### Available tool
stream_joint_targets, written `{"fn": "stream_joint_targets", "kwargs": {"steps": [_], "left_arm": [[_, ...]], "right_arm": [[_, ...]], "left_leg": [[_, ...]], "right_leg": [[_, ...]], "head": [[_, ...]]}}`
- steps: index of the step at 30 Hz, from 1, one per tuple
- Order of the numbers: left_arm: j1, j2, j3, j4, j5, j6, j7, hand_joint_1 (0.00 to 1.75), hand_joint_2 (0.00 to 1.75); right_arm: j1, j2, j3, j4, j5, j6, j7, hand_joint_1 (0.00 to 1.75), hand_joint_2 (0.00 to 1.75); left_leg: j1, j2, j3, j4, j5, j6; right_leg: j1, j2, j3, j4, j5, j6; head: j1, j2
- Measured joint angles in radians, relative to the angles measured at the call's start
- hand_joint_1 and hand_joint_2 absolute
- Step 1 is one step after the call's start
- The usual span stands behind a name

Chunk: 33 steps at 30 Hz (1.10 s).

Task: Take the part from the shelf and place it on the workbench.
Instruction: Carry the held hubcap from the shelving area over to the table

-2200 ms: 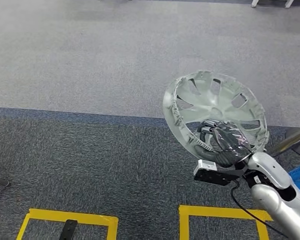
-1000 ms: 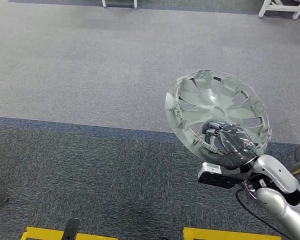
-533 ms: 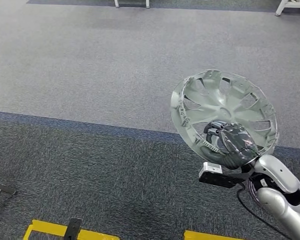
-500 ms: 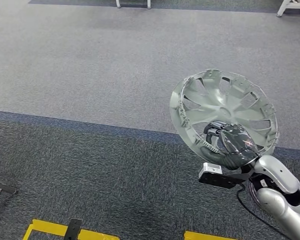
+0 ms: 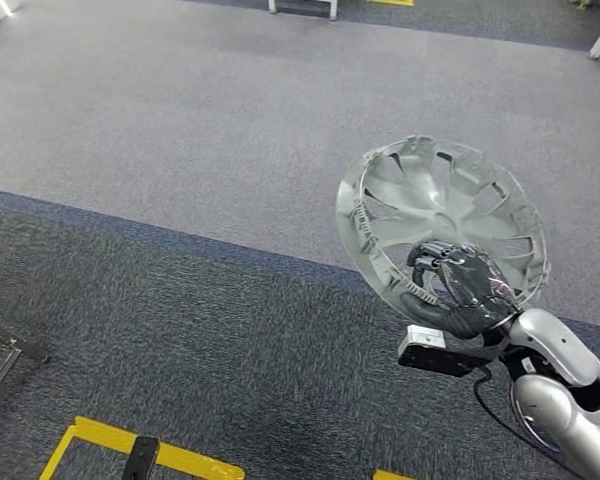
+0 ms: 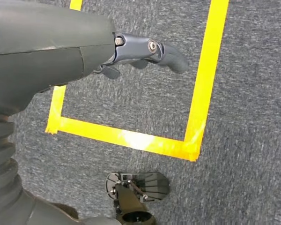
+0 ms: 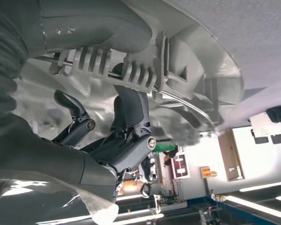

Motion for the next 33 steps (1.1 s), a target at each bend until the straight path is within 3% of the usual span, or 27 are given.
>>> {"fn": "stream_joint_targets", "kwargs": {"steps": [2, 3, 5, 7, 10, 12, 14, 16, 17, 18, 19, 21, 22, 24, 26, 27, 29, 31, 32, 33], "left_arm": [[0.002, -0.002, 0.000, 0.000, 0.000, 0.000, 0.000, 0.00, 1.75], [0.003, -0.002, 0.000, 0.000, 0.000, 0.000, 0.000, 0.00, 1.75], [0.003, -0.003, 0.000, 0.000, 0.000, 0.000, 0.000, 0.00, 1.75], [0.001, -0.004, 0.000, 0.000, 0.000, 0.000, 0.000, 0.00, 1.75], [0.005, -0.002, 0.000, 0.000, 0.002, 0.000, 0.000, 0.00, 1.75], [0.008, -0.001, 0.001, 0.000, 0.005, 0.000, 0.000, 0.00, 1.75], [0.007, 0.000, 0.001, 0.000, 0.006, 0.001, 0.000, 0.00, 1.75], [0.007, 0.000, 0.002, 0.000, 0.007, 0.001, 0.000, 0.00, 1.75], [0.008, 0.000, 0.002, 0.000, 0.007, 0.002, 0.000, 0.00, 1.75], [0.009, 0.000, 0.003, 0.000, 0.008, 0.003, 0.000, 0.00, 1.75], [0.010, 0.000, 0.003, 0.000, 0.008, 0.003, 0.000, 0.00, 1.75], [0.010, 0.001, 0.004, 0.000, 0.008, 0.004, 0.000, 0.00, 1.75], [0.009, 0.001, 0.004, 0.000, 0.008, 0.004, 0.000, 0.00, 1.75], [0.008, 0.001, 0.004, 0.000, 0.008, 0.005, -0.001, 0.00, 1.75], [0.010, 0.001, 0.004, 0.000, 0.007, 0.006, -0.001, 0.00, 1.75], [0.010, 0.002, 0.004, 0.000, 0.007, 0.007, -0.002, 0.00, 1.75], [0.008, 0.002, 0.004, 0.000, 0.007, 0.008, -0.002, 0.00, 1.75], [0.005, 0.001, 0.004, 0.000, 0.007, 0.008, -0.002, 0.00, 1.75], [0.005, 0.000, 0.004, 0.000, 0.007, 0.008, -0.002, 0.00, 1.75], [0.005, 0.000, 0.004, 0.000, 0.007, 0.008, -0.002, 0.00, 1.75]], "right_arm": [[0.001, 0.000, 0.001, 0.000, 0.000, 0.001, 0.000, 1.75, 1.75], [0.002, 0.000, 0.001, 0.000, 0.000, 0.001, 0.000, 1.75, 1.75], [0.002, 0.000, 0.001, 0.000, 0.000, 0.002, 0.000, 1.75, 1.75], [0.002, -0.001, 0.001, 0.000, -0.001, 0.003, 0.001, 1.75, 1.75], [0.003, -0.002, 0.001, 0.000, -0.002, 0.005, 0.002, 1.75, 1.75], [0.001, -0.003, 0.001, 0.000, -0.006, 0.008, 0.002, 1.75, 1.75], [-0.001, -0.005, 0.000, 0.000, -0.010, 0.011, 0.002, 1.75, 1.75], [-0.004, -0.007, 0.000, 0.000, -0.014, 0.014, 0.001, 1.75, 1.75], [-0.006, -0.008, 0.000, 0.000, -0.015, 0.016, 0.000, 1.75, 1.75], [-0.009, -0.009, 0.000, 0.000, -0.016, 0.017, -0.001, 1.75, 1.75], [-0.012, -0.010, 0.000, -0.001, -0.017, 0.019, -0.002, 1.75, 1.75], [-0.018, -0.013, -0.001, -0.001, -0.021, 0.022, -0.003, 1.75, 1.75], [-0.022, -0.015, -0.001, -0.001, -0.024, 0.025, -0.003, 1.75, 1.75], [-0.026, -0.019, -0.001, -0.002, -0.027, 0.028, -0.004, 1.75, 1.75], [-0.031, -0.022, -0.001, -0.004, -0.029, 0.031, -0.005, 1.75, 1.75], [-0.033, -0.023, -0.001, -0.005, -0.031, 0.033, -0.005, 1.75, 1.75], [-0.040, -0.025, -0.001, -0.006, -0.033, 0.039, -0.006, 1.75, 1.75], [-0.042, -0.025, 0.002, -0.006, -0.033, 0.045, -0.008, 1.75, 1.75], [-0.043, -0.026, 0.004, -0.006, -0.032, 0.047, -0.009, 1.75, 1.75], [-0.043, -0.026, 0.007, -0.006, -0.032, 0.048, -0.009, 1.75, 1.75]], "left_leg": [[0.000, -0.010, 0.000, 0.001, 0.000, 0.001], [0.000, -0.017, 0.001, 0.002, -0.001, 0.001], [0.002, -0.031, 0.000, 0.007, -0.003, -0.002], [0.000, -0.046, -0.008, 0.018, -0.005, -0.010], [0.001, -0.063, -0.020, 0.025, -0.002, -0.022], [0.001, -0.053, -0.027, 0.040, -0.015, -0.032], [0.004, -0.024, -0.062, 0.120, -0.062, -0.042], [0.009, -0.008, -0.120, 0.248, -0.117, -0.050], [0.011, -0.005, -0.139, 0.289, -0.127, -0.051], [0.012, -0.004, -0.143, 0.297, -0.118, -0.051], [0.013, -0.001, -0.129, 0.266, -0.092, -0.050], [0.010, 0.017, -0.068, 0.141, -0.027, -0.043], [0.006, 0.028, -0.041, 0.086, -0.009, -0.039], [-0.002, 0.040, -0.021, 0.036, -0.008, -0.031], [-0.002, 0.029, -0.019, 0.024, -0.008, -0.022], [0.000, 0.023, -0.017, 0.019, -0.005, -0.016], [0.004, 0.011, -0.011, 0.011, 0.000, -0.004], [0.003, -0.001, -0.011, 0.011, 0.001, 0.000], [0.002, -0.008, -0.011, 0.011, 0.001, 0.000], [0.002, -0.016, -0.010, 0.011, 0.000, 0.000]], "right_leg": [[0.000, 0.004, -0.037, 0.074, -0.016, 0.004], [-0.001, 0.005, -0.036, 0.069, -0.001, 0.006], [-0.005, 0.013, 0.019, -0.044, 0.065, 0.008], [-0.009, 0.034, 0.079, -0.154, 0.101, 0.007], [-0.008, 0.037, 0.095, -0.184, 0.099, -0.004], [-0.008, 0.024, 0.098, -0.188, 0.102, -0.014], [-0.008, 0.009, 0.101, -0.190, 0.102, -0.023], [-0.006, -0.007, 0.102, -0.190, 0.100, -0.028], [-0.005, -0.013, 0.103, -0.190, 0.099, -0.029], [-0.005, -0.020, 0.104, -0.190, 0.098, -0.029], [-0.004, -0.026, 0.106, -0.190, 0.097, -0.029], [-0.003, -0.038, 0.113, -0.190, 0.092, -0.027], [-0.002, -0.043, 0.114, -0.189, 0.090, -0.024], [0.001, -0.054, 0.113, -0.189, 0.088, -0.017], [-0.001, -0.063, 0.112, -0.191, 0.085, -0.007], [-0.002, -0.057, 0.109, -0.184, 0.076, -0.003], [-0.005, -0.025, 0.074, -0.113, 0.034, 0.002], [-0.004, -0.001, 0.008, 0.018, -0.019, 0.003], [-0.004, 0.003, -0.020, 0.067, -0.030, 0.004], [-0.004, 0.004, -0.033, 0.082, -0.021, 0.004]], "head": [[0.000, 0.000], [0.000, 0.000], [0.000, 0.000], [0.000, 0.000], [-0.002, 0.000], [-0.004, 0.000], [-0.007, 0.000], [-0.008, 0.000], [-0.009, 0.000], [-0.009, 0.000], [-0.009, 0.000], [-0.009, 0.000], [-0.009, 0.000], [-0.007, 0.000], [-0.007, 0.000], [-0.007, 0.000], [-0.005, 0.000], [-0.003, 0.000], [-0.003, 0.000], [-0.003, 0.000]]}}
